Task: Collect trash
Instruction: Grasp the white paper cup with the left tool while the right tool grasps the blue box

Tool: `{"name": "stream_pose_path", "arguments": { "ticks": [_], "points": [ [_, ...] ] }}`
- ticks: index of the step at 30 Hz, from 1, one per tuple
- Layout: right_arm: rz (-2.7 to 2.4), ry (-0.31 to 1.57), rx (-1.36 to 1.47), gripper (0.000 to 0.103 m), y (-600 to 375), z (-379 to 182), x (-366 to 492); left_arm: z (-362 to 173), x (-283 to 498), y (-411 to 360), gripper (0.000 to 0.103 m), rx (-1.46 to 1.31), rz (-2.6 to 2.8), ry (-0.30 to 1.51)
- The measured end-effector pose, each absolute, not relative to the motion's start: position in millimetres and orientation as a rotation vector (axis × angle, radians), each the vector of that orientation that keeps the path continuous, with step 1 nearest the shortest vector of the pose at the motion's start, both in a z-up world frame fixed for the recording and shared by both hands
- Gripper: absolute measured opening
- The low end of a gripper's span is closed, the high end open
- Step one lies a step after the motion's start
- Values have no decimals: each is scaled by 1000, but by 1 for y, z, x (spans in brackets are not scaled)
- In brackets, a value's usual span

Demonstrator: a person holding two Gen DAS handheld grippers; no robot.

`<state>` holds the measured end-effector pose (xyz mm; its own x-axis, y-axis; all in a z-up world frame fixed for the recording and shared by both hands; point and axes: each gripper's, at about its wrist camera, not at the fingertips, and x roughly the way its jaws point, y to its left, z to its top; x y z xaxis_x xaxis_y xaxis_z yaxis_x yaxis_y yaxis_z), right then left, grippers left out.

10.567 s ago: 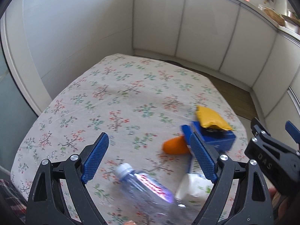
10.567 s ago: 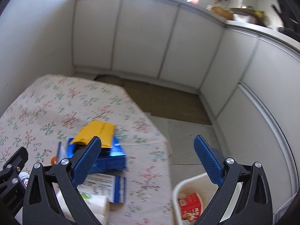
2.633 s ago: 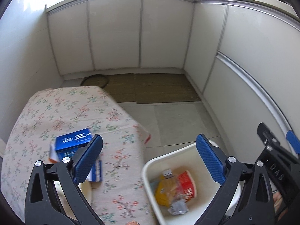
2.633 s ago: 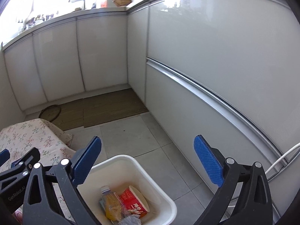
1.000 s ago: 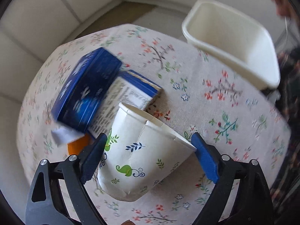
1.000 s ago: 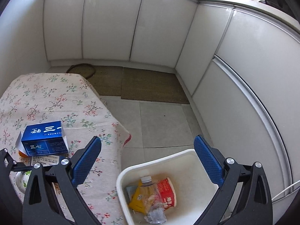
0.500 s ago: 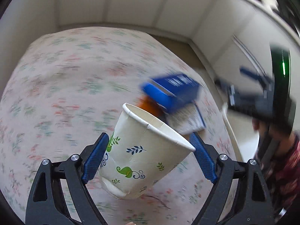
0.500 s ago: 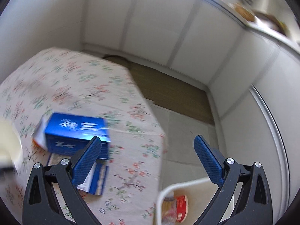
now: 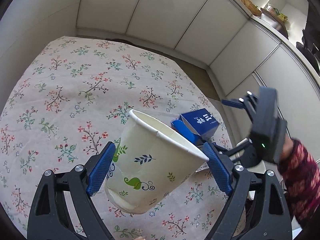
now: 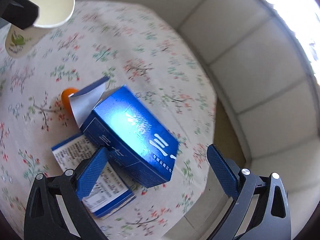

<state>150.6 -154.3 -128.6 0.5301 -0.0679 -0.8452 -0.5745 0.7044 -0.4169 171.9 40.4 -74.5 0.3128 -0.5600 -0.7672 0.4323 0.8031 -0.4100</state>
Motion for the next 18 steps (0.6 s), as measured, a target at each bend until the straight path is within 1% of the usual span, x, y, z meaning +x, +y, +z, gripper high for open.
{"name": "stream_pose_path", "arguments": {
  "ticks": [5, 8, 11, 12, 13, 15, 16, 17, 18],
  "points": [
    [511, 1088, -676, 96, -153, -137, 181, -79, 182, 41, 85, -161, -671, 1082],
    [520, 1112, -679, 96, -146, -150, 194, -83, 188, 44, 85, -178, -666, 1093],
    [517, 1130, -589, 96, -143, -156, 209, -85, 194, 48, 85, -192, -649, 1095],
    [507, 1133, -533, 90, -144, -156, 216, -85, 196, 50, 85, -198, -642, 1094],
    [505, 1142, -475, 80, -145, -156, 221, -86, 198, 53, 85, -209, -635, 1095],
    [489, 1171, -341, 71, -148, -157, 234, -86, 202, 57, 85, -224, -621, 1097],
    [478, 1167, -311, 62, -148, -157, 237, -87, 204, 60, 85, -233, -613, 1098],
    [470, 1162, -274, 57, -147, -157, 241, -88, 206, 63, 85, -244, -603, 1100],
    [454, 1156, -240, 57, -147, -156, 243, -88, 207, 66, 85, -255, -594, 1100]
  ]
}}
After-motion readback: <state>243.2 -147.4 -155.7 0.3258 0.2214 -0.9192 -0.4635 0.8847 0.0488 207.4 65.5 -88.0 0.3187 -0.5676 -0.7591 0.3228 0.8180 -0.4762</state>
